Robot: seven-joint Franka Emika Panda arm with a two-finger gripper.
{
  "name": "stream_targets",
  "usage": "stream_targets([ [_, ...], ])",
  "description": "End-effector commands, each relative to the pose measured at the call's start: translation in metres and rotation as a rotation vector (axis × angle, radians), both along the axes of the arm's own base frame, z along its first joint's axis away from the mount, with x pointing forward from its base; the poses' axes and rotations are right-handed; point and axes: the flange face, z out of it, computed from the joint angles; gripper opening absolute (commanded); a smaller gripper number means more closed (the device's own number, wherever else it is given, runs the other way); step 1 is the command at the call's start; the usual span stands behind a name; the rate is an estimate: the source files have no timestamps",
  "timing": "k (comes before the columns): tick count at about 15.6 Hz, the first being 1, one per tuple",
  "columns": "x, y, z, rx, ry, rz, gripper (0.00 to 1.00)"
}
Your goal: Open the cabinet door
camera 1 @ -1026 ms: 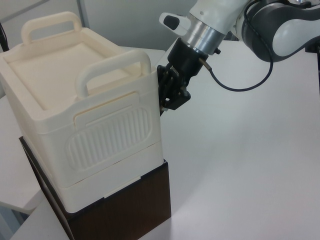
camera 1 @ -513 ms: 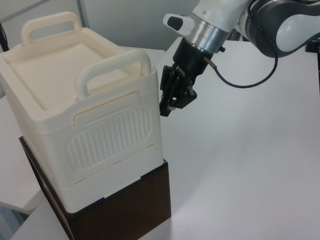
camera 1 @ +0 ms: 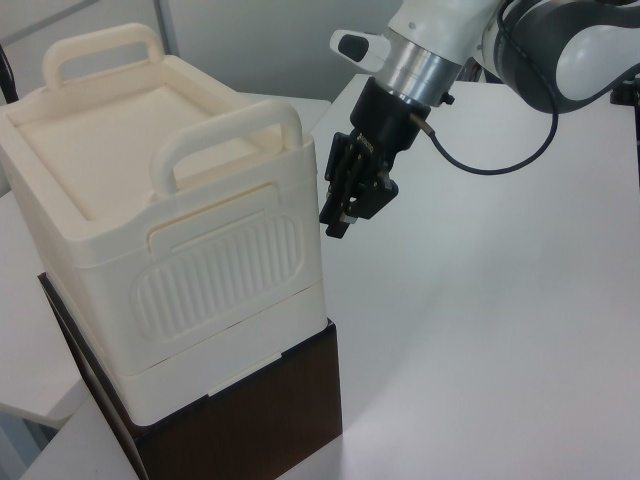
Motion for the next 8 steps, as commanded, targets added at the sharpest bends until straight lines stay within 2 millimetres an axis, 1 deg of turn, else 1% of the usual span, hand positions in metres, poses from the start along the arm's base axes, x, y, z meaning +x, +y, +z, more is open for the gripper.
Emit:
stream_targets([
  [1,0.005,-0.006,0.008,0.059,-0.054,-0.033,0.29],
  [5,0.017,0.003,0.005,0.061,-0.079,-0.03,0.23],
  [7,0.016,0.007,0.002,0.058,-0.079,-0.022,0.2],
  [8,0.015,0.008,0.002,0.059,-0.081,-0.02,0.14],
])
